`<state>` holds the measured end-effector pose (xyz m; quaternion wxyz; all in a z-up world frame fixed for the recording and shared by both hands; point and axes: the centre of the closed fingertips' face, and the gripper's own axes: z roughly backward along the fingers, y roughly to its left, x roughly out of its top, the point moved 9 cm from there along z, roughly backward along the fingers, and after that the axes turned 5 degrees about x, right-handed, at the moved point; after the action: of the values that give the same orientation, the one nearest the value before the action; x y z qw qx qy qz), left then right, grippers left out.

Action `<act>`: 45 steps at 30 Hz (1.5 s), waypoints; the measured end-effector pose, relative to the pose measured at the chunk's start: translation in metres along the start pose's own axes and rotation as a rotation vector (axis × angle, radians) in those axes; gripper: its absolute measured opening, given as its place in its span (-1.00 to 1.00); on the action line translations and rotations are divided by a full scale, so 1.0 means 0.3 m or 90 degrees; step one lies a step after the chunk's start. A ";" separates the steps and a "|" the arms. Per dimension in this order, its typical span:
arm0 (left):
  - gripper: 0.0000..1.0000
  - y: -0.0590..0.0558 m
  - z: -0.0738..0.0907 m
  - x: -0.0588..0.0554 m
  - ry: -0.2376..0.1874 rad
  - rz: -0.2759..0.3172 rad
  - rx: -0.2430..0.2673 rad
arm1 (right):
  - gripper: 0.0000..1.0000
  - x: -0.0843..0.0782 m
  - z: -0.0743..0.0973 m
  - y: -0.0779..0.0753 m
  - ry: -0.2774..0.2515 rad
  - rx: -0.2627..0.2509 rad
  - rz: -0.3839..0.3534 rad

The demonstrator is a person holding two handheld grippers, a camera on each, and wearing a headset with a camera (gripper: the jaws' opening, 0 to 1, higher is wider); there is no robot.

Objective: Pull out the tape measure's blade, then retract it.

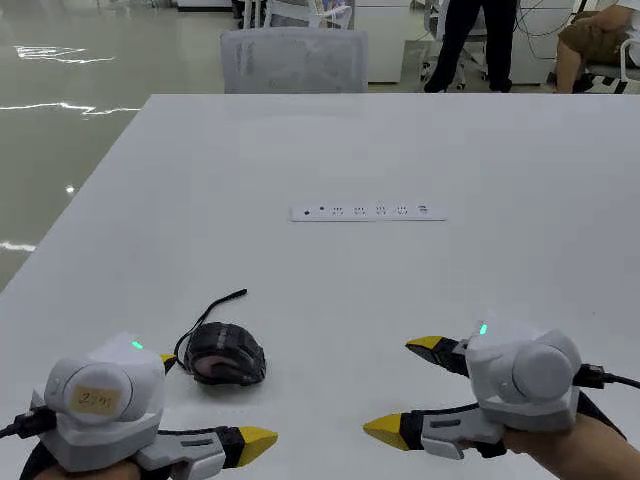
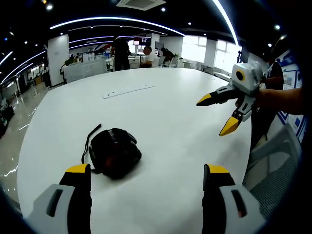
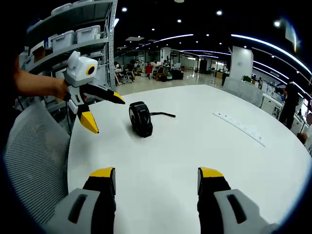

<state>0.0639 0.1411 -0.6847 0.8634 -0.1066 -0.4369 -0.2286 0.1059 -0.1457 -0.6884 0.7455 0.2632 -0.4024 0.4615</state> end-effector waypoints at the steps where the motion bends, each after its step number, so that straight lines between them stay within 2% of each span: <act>1: 0.89 0.003 0.001 -0.002 -0.002 -0.002 -0.003 | 0.42 -0.003 0.010 -0.001 0.000 -0.001 -0.002; 4: 0.90 0.018 0.004 -0.011 -0.005 -0.008 -0.007 | 0.48 -0.016 0.030 -0.005 -0.002 -0.003 -0.003; 8: 0.95 0.003 0.024 0.001 -0.011 -0.014 -0.010 | 0.54 -0.013 0.064 0.009 0.000 -0.010 -0.005; 11: 0.98 0.006 0.039 0.001 -0.020 -0.029 -0.013 | 0.59 -0.029 0.082 0.005 -0.009 -0.010 -0.011; 14: 0.98 0.014 0.045 -0.007 -0.018 -0.033 -0.018 | 0.64 -0.036 0.094 0.009 -0.018 -0.008 -0.016; 18: 0.98 0.015 0.051 -0.014 -0.018 -0.038 -0.023 | 0.68 -0.052 0.097 0.003 -0.026 -0.006 -0.023; 22: 0.98 0.031 0.047 -0.032 -0.018 -0.039 -0.033 | 0.69 -0.052 0.104 0.006 -0.025 -0.006 -0.026; 29: 0.98 0.006 0.062 -0.003 -0.033 -0.040 -0.038 | 0.77 -0.053 0.113 -0.007 -0.038 -0.006 -0.024; 39: 0.98 0.031 0.063 -0.014 -0.041 -0.047 -0.036 | 0.77 -0.044 0.127 -0.005 -0.042 -0.007 -0.022; 42: 0.98 0.021 0.071 -0.003 -0.046 -0.043 -0.035 | 0.77 -0.047 0.128 -0.008 -0.042 -0.007 -0.022; 45: 0.98 0.027 0.071 -0.005 -0.051 -0.040 -0.033 | 0.77 -0.043 0.133 -0.009 -0.045 -0.008 -0.019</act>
<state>0.0520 0.1570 -0.6731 0.8347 -0.1242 -0.4679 -0.2627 0.0908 -0.1834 -0.6778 0.7391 0.2804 -0.4279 0.4383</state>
